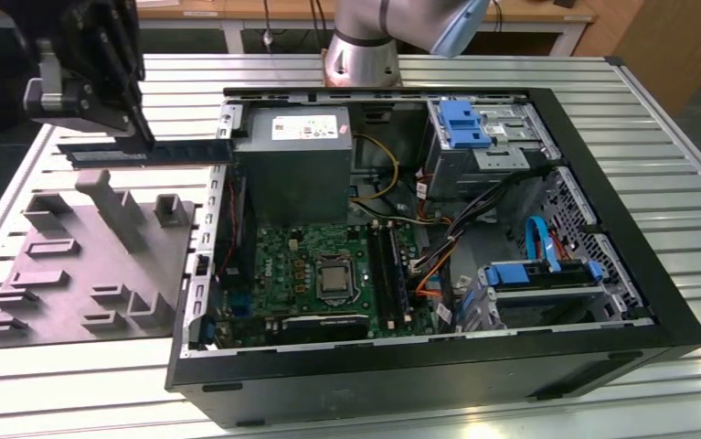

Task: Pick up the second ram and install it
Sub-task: 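Pick up the second ram and move it above second insertion slot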

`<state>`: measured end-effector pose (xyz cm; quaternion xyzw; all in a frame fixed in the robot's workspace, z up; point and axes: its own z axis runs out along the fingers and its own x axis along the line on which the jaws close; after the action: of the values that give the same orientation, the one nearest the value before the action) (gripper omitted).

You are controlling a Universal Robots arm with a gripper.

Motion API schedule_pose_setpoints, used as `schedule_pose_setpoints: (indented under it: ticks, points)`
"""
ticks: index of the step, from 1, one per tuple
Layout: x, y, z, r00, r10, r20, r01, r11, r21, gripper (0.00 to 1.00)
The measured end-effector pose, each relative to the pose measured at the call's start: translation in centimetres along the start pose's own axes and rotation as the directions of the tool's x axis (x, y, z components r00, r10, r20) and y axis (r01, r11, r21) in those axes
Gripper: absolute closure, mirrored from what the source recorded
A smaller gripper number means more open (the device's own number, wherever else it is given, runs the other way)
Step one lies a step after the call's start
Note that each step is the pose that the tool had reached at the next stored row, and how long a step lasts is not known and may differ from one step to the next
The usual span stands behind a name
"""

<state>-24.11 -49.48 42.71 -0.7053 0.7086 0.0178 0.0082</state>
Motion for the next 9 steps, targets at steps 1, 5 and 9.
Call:
schedule_pose_setpoints:
  ticks: [1, 5, 9]
  points:
    - [0.00, -0.28, 0.00, 1.0000, 0.000, 0.0001, 0.000, 1.0000, 0.0000, 0.89]
    - [-0.01, -1.44, -0.02, 1.0000, 0.000, -0.0001, 0.000, 1.0000, -0.0001, 0.89]
    - [-0.01, -2.62, -0.03, 1.0000, 0.000, 0.0000, 0.000, 1.0000, -0.0001, 0.89]
